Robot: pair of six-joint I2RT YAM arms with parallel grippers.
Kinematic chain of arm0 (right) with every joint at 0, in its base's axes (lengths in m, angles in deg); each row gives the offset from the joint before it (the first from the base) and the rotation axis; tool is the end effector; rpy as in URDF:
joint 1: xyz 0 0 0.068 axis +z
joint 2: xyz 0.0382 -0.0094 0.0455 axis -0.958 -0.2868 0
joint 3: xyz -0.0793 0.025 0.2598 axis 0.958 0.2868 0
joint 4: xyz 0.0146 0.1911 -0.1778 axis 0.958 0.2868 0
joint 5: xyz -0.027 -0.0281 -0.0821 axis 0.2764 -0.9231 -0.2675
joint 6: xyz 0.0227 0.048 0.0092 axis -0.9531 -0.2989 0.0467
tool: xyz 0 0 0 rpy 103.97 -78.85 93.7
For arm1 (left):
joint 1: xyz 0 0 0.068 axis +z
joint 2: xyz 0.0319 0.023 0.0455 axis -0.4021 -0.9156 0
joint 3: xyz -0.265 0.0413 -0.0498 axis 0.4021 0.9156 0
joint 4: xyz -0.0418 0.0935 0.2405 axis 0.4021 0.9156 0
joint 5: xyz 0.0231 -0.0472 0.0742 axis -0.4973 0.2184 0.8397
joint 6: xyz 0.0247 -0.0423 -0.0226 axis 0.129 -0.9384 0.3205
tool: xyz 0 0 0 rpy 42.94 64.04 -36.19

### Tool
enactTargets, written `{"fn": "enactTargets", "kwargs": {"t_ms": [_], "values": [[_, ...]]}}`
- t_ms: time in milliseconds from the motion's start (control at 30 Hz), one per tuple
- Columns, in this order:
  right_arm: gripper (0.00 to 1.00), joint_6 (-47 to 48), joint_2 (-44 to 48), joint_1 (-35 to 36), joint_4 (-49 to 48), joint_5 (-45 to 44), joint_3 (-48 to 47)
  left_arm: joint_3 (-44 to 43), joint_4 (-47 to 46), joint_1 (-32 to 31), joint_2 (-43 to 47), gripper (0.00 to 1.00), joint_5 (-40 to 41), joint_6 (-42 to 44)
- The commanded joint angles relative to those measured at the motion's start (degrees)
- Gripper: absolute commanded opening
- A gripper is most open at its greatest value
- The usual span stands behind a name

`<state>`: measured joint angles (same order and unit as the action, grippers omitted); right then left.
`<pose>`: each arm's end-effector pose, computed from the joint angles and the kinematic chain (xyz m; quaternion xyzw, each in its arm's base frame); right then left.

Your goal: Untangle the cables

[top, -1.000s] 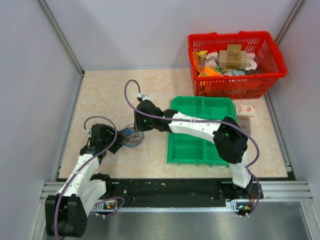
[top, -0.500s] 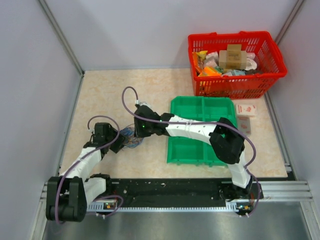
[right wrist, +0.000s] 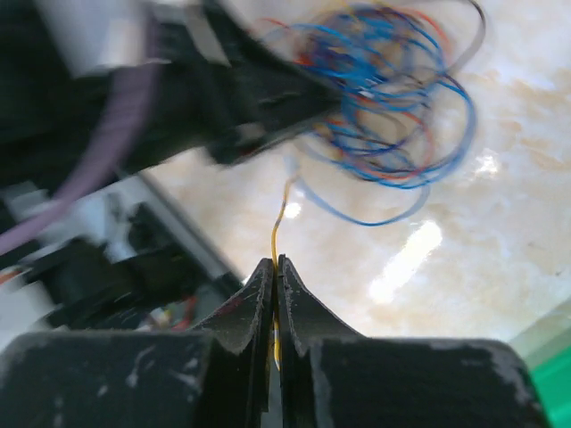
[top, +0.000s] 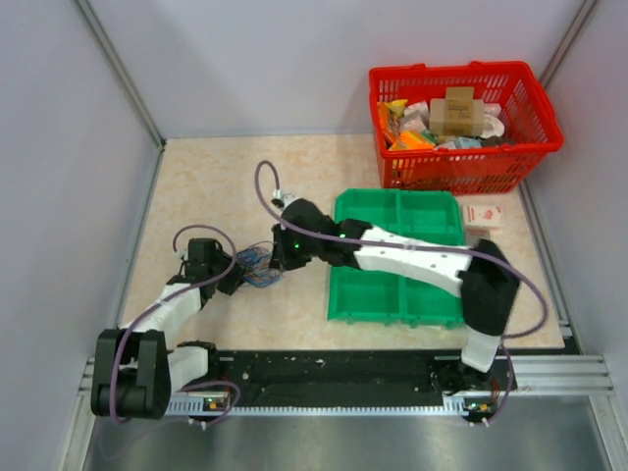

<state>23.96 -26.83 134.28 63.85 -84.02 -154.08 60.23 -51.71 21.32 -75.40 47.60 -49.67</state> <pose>0.2054 0.3738 0.2582 -0.1797 0.8958 0.3284 0.2394 0.1973 -0.0121 0.1479 -0.4296 0.8378 -0.2139 0.2605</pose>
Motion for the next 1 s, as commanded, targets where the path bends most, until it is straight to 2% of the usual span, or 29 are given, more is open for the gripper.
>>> {"fn": "enactTargets", "kwargs": {"t_ms": [0, 267, 433, 667, 900, 933, 967], "values": [[0.0, 2.9, 22.1, 1.3, -8.7, 6.6, 0.8, 0.9, -3.3, 0.8, -1.7, 0.43, 4.1, -1.0], [0.0, 10.7, 36.4, 1.3, -0.9, -0.8, -10.2, 0.1, -3.4, 1.8, -0.6, 0.37, 5.4, -1.2], [0.0, 18.7, 38.7, 1.2, 4.4, -9.3, -20.5, -0.4, -2.5, 2.0, 0.1, 0.36, 5.7, -1.0], [0.0, 25.8, 40.6, 1.3, 7.5, -12.0, -32.0, -0.5, -1.9, 4.0, 0.3, 0.36, 7.3, -0.7], [0.0, 31.0, 44.7, 1.3, 8.2, -19.5, -30.3, -2.0, -1.5, 4.9, 1.0, 0.42, 4.3, 0.4], [0.0, 31.7, 45.1, 1.3, 8.3, -20.7, -30.1, -2.1, -1.7, 5.0, 1.2, 0.39, 3.8, 0.6], [0.0, 32.2, 45.3, 1.3, 8.3, -21.6, -30.1, -2.2, -2.4, 5.2, 1.3, 0.31, 3.1, 1.1]]}}
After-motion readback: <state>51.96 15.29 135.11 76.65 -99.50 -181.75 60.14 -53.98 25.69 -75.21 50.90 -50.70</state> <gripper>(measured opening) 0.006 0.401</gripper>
